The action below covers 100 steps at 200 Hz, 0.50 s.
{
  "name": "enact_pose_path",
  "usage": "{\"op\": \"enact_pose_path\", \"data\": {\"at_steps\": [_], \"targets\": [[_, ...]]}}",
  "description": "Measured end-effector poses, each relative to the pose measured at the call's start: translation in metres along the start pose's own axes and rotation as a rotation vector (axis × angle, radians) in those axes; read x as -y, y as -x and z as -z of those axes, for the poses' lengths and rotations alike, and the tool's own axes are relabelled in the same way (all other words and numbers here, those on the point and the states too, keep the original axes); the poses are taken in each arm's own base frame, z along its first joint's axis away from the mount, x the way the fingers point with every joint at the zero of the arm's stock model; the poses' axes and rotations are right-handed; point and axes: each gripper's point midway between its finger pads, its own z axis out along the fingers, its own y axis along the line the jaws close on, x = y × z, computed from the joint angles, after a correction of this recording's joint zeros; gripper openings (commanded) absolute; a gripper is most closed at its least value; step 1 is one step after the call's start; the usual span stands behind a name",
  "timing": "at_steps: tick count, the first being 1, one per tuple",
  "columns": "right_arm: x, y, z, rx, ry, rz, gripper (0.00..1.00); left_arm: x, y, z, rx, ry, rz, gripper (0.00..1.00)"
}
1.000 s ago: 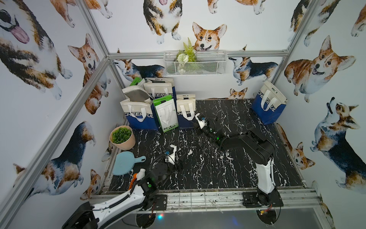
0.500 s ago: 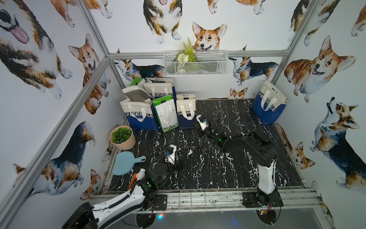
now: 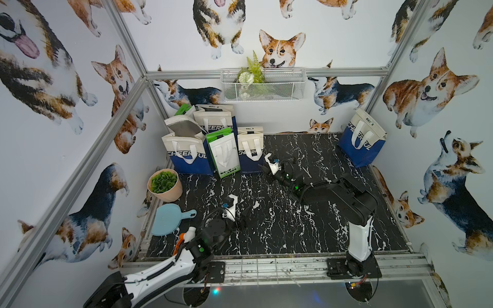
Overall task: Open the takeout bag
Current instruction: Move the takeout bag to the center of the board.
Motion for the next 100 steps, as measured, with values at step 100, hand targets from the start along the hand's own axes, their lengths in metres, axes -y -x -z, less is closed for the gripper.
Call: {"op": "enact_pose_path", "data": {"at_steps": [100], "targets": [[0.013,0.036,0.027,0.007,-0.047,0.014,0.43,0.000,0.001,0.000,0.001,0.000,0.000,0.69]]}}
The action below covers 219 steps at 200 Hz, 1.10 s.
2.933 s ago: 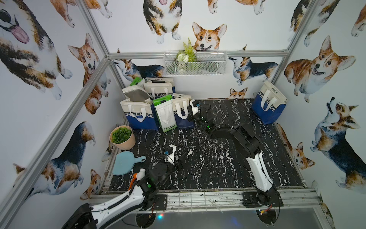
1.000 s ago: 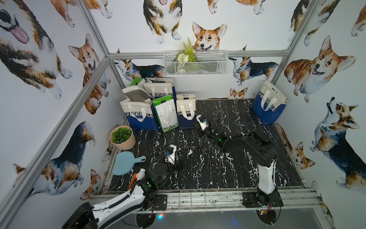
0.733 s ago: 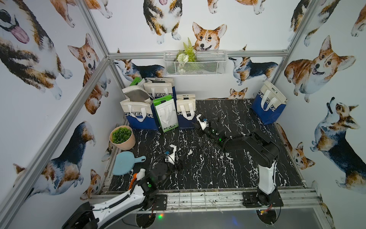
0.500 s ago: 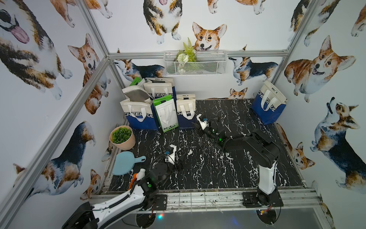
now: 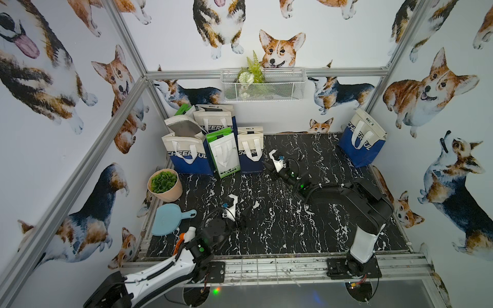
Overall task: Open the takeout bag
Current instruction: Move the takeout bag to the center of the board.
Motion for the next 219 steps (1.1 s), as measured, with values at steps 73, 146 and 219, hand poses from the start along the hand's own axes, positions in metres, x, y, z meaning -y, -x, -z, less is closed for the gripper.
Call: {"op": "enact_pose_path", "data": {"at_steps": [73,146,219], "targets": [[0.100,0.084,0.106,0.008,-0.395,0.018,0.43,0.002,0.011,0.003,0.039,-0.011,0.012,0.69],[0.185,0.139,0.295,0.038,-0.894,-0.096,0.67,0.001,0.014,0.006,0.054,-0.012,0.017,0.69],[0.296,0.034,0.345,-0.227,-1.209,-0.326,0.76,0.001,0.014,0.008,0.058,-0.013,0.011,0.73]]}}
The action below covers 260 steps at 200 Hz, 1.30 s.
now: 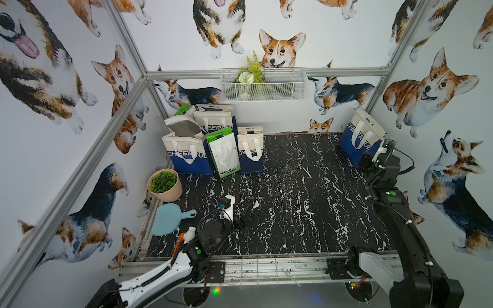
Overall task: Open the takeout bag
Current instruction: Move the takeout bag to the center of the board.
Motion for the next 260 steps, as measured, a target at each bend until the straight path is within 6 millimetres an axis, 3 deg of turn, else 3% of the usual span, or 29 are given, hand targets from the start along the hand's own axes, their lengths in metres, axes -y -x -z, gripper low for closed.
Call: {"op": "enact_pose_path", "data": {"at_steps": [13,39,70,102,138,176,198,216,239,247,260], "targets": [[0.007,-0.009,-0.019,-0.042,0.003,-0.048,0.77,0.000,-0.001,0.000,-0.001,0.000,-0.001,0.73],[-0.001,-0.024,-0.053,-0.117,0.067,-0.090,0.79,-0.001,-0.002,0.000,-0.006,0.002,-0.002,0.75],[-0.004,-0.016,-0.090,-0.140,0.085,-0.103,0.80,-0.001,-0.004,0.000,-0.012,0.003,-0.004,0.75],[0.003,-0.019,-0.112,-0.161,0.083,-0.091,0.81,-0.001,-0.005,-0.001,-0.017,0.004,-0.006,0.76],[-0.002,0.000,-0.141,-0.148,0.112,-0.077,0.79,-0.002,-0.010,-0.002,-0.035,0.009,-0.016,0.77],[-0.009,-0.010,-0.165,-0.190,0.130,-0.071,0.73,-0.001,-0.008,-0.003,-0.035,0.009,-0.020,0.77],[-0.013,-0.006,-0.176,-0.190,0.146,-0.077,0.69,-0.002,-0.010,-0.003,-0.041,0.010,-0.021,0.77],[-0.019,-0.006,-0.182,-0.195,0.176,-0.082,0.54,-0.002,-0.011,-0.004,-0.046,0.012,-0.024,0.77],[-0.030,-0.005,-0.187,-0.200,0.233,-0.087,0.42,-0.001,-0.010,-0.004,-0.045,0.012,-0.026,0.77],[-0.034,-0.005,-0.187,-0.202,0.261,-0.090,0.34,-0.001,-0.010,-0.004,-0.046,0.013,-0.026,0.77],[-0.040,-0.005,-0.187,-0.203,0.292,-0.092,0.07,-0.001,-0.010,-0.004,-0.044,0.012,-0.026,0.77]]}}
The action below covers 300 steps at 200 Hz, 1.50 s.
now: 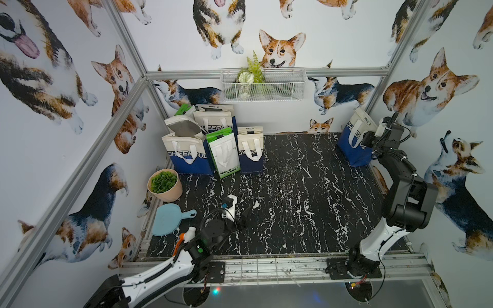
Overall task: Open the takeout bag
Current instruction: Move the takeout bag to the center of the board.
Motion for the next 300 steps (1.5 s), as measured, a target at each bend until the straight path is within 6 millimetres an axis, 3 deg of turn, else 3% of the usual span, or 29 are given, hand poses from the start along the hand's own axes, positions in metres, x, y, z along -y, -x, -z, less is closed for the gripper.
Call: {"op": "enact_pose_path", "data": {"at_steps": [4,63,94,117,159,188,207,238,280,300], "targets": [[-0.002,0.000,0.000,-0.001,0.013,-0.001,0.00,0.000,0.000,0.000,0.000,0.000,0.000,0.77],[-0.033,-0.011,0.012,-0.019,0.157,-0.003,0.00,0.000,0.000,0.000,0.000,0.000,0.000,0.77],[-0.072,-0.018,0.035,-0.022,0.227,0.028,0.00,0.000,0.001,0.000,0.002,-0.001,0.002,0.77],[-0.103,-0.032,0.063,-0.023,0.293,0.029,0.00,0.001,0.001,0.000,0.004,-0.003,0.003,0.77],[-0.165,-0.075,0.125,-0.051,0.463,0.066,0.00,0.002,0.004,0.001,0.018,-0.015,0.017,0.77],[-0.219,-0.085,0.185,-0.021,0.624,0.132,0.00,0.005,0.007,0.002,0.027,-0.029,0.026,0.77],[-0.241,-0.093,0.225,-0.005,0.714,0.168,0.00,0.008,0.007,0.003,0.028,-0.045,0.030,0.79],[-0.264,-0.128,0.283,-0.018,0.872,0.219,0.00,0.011,0.003,0.001,0.010,-0.065,0.026,0.80],[-0.285,-0.199,0.315,-0.185,1.047,0.286,0.00,0.030,-0.008,-0.005,-0.057,-0.157,0.013,0.80],[-0.289,-0.218,0.324,-0.238,1.115,0.300,0.00,0.041,-0.008,-0.008,-0.072,-0.213,0.008,0.80]]}}
